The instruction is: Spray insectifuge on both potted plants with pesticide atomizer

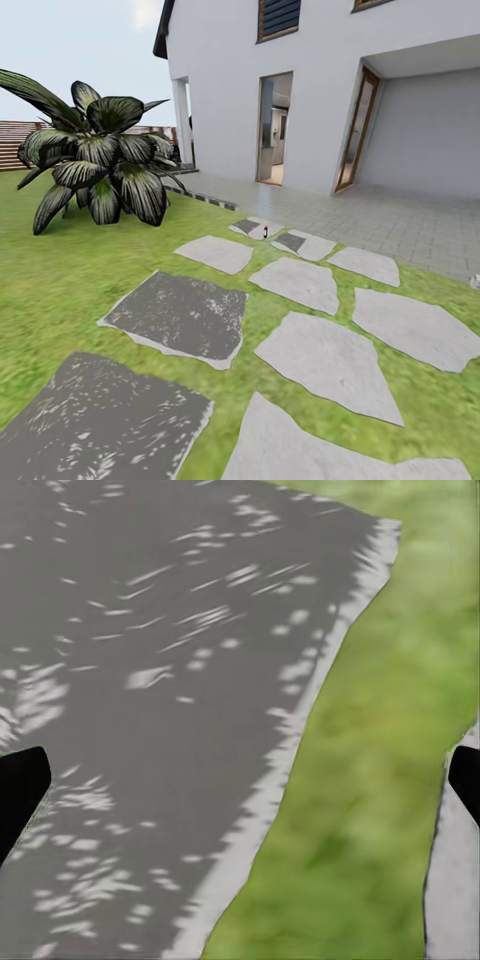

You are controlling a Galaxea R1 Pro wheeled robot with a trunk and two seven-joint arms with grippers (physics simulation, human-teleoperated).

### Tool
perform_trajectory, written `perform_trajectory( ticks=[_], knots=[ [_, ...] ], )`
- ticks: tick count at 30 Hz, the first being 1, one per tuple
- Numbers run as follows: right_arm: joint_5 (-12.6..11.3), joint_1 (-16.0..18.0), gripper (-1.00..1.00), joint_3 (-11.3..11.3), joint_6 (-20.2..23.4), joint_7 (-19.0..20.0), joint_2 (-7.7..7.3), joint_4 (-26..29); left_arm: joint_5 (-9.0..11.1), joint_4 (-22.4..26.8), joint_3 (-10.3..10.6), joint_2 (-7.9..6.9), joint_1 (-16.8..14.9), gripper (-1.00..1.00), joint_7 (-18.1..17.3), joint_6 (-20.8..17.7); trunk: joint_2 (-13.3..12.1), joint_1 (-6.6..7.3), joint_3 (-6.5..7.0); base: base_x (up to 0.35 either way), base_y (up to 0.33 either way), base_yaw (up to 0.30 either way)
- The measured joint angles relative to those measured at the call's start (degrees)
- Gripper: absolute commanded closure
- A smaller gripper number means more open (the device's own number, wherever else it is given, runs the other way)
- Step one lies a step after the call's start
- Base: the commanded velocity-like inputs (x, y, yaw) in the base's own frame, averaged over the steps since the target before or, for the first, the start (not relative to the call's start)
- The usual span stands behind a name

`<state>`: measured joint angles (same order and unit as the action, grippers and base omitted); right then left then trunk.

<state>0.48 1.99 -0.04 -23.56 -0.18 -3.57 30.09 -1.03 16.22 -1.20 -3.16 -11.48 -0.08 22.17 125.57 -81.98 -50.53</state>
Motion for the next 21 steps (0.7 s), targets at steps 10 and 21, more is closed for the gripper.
perform_trajectory(
  ticks=[10, 21],
  knots=[
    [0.0, 0.0, -1.00, 0.0, 0.0, 0.0, 0.00, 0.0, 0.0, 0.0, 0.0, -0.01, 0.0, -1.00, 0.0, 0.0, 0.0, 0.00, 0.00, 0.339, 0.000, 0.000],
    [0.0, 0.0, -1.00, 0.0, 0.0, 0.0, -0.01, 0.0, 0.0, 0.0, 0.0, -0.01, 0.0, -1.00, 0.0, 0.0, 0.0, 0.00, 0.00, 0.339, 0.000, 0.000]
  ],
)
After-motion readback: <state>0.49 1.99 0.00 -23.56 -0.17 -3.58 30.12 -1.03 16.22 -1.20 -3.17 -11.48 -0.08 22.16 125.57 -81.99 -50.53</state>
